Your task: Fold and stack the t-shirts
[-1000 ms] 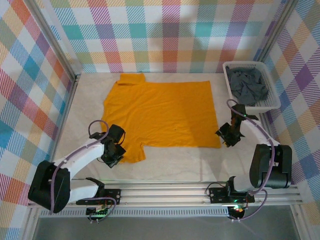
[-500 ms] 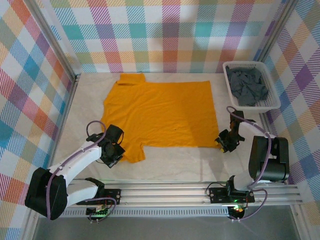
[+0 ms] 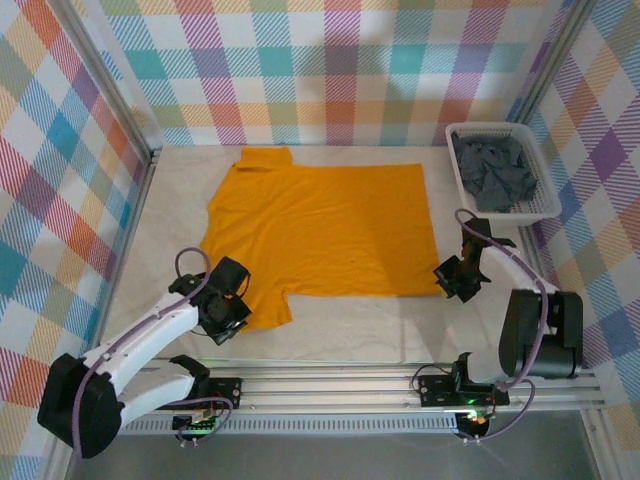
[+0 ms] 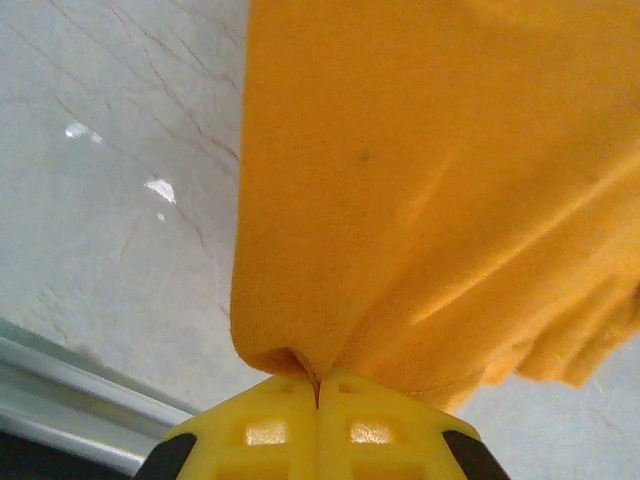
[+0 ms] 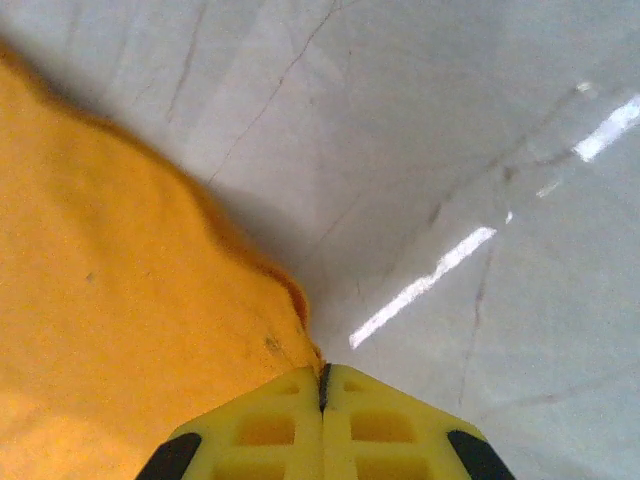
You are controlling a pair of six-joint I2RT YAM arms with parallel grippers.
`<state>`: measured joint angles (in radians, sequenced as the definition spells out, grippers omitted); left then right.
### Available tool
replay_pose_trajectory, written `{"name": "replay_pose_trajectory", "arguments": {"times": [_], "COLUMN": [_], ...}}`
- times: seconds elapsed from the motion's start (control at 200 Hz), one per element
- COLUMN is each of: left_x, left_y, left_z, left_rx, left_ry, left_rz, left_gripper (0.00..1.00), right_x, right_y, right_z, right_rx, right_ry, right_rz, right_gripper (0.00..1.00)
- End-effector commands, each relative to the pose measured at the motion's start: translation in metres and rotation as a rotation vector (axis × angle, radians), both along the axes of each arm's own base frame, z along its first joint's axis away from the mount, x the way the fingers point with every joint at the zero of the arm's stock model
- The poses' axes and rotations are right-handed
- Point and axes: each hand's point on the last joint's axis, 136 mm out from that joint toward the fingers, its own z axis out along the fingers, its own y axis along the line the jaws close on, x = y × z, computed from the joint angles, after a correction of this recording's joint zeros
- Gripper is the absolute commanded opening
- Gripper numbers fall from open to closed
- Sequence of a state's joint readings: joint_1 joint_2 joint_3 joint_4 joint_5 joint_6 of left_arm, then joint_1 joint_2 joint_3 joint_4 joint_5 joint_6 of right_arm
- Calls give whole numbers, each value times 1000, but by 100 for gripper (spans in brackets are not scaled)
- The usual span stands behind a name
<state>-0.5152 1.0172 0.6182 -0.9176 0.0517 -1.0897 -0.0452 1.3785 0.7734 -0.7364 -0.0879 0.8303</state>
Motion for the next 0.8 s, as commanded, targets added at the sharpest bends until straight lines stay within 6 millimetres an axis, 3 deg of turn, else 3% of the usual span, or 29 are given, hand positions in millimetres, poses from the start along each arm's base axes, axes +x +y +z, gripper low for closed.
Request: {"name": "replay_pose_trajectory", "arguments": {"times": [0.0, 0.105, 0.225, 0.47, 0.595, 0.795], "left_x": [-14, 6, 44, 157, 203, 255], "left_y": [-4, -11, -19, -35, -23, -3], "left_z": [8, 29, 56, 94, 109, 133], "left_rx": [-4, -13, -6, -32, -12, 1], "left_ry": [3, -100, -205, -325, -364, -453], "left_rz": [-28, -41, -25, -3, 15, 52], "left_gripper": [0, 0, 0, 0, 0, 0], "right_x": [-30, -30, -7, 55, 88, 124], "right_y": [0, 2, 6, 3, 4, 1], "right_z": [6, 10, 19, 44, 50, 49], "right_rx": [-29, -25, -2, -13, -4, -17], "right_ry": [69, 44, 5, -47, -56, -56], "right_rz": [5, 14, 50, 70, 70, 43], "right_gripper": [0, 0, 0, 0, 0, 0]}}
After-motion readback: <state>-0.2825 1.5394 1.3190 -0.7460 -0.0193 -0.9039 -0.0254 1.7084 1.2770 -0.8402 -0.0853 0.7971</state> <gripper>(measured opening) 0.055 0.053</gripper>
